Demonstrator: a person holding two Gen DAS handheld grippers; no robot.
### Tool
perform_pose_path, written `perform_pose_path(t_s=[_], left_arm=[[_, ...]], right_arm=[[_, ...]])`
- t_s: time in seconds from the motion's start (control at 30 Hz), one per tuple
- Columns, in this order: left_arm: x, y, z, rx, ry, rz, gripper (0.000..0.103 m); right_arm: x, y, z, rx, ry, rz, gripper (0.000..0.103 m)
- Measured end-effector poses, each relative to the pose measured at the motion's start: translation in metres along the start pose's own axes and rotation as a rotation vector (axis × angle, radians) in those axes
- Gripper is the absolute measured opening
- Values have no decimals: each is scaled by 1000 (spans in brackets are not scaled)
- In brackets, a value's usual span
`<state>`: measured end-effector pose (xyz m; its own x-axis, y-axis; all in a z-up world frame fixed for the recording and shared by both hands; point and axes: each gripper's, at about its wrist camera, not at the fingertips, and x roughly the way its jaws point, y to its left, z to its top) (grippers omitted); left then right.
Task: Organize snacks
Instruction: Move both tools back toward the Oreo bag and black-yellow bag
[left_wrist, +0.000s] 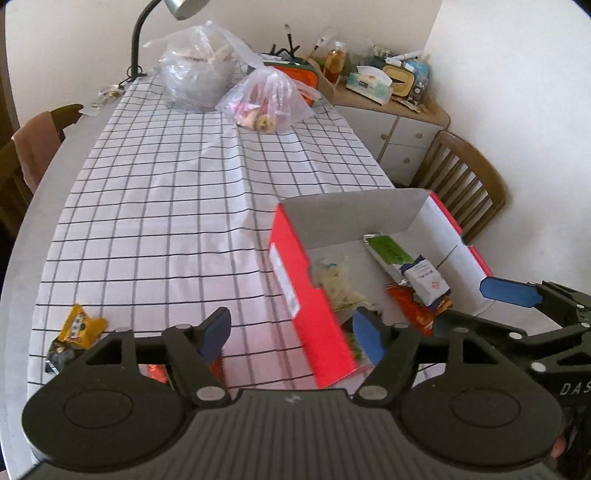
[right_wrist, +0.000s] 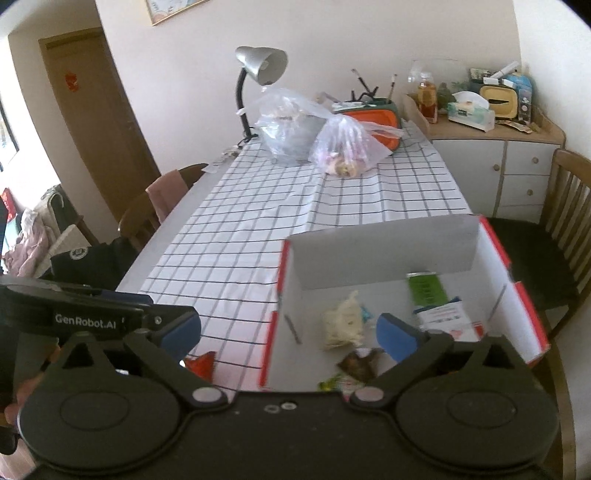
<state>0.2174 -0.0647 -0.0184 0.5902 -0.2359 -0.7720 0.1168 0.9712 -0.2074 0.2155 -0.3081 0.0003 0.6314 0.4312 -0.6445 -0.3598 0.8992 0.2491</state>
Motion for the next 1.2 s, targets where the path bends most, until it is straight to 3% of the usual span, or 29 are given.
perform_pose_path(t_s=[0.3,0.63,0.93,1.2], left_arm=[[-15,69,-14,-42,6,37,74],[-12,155,-28,-128,46,112,74],[4,203,-41,-167,91,150,74],[32,228,-45,-148,136,160,74]], right_arm=[[21,44,-12,-3,11,11,103],[68,88,-30,-25,125,8,103],[112,122,-42,-129,240,19,103],[157,141,-55,-134,321,-11,103]])
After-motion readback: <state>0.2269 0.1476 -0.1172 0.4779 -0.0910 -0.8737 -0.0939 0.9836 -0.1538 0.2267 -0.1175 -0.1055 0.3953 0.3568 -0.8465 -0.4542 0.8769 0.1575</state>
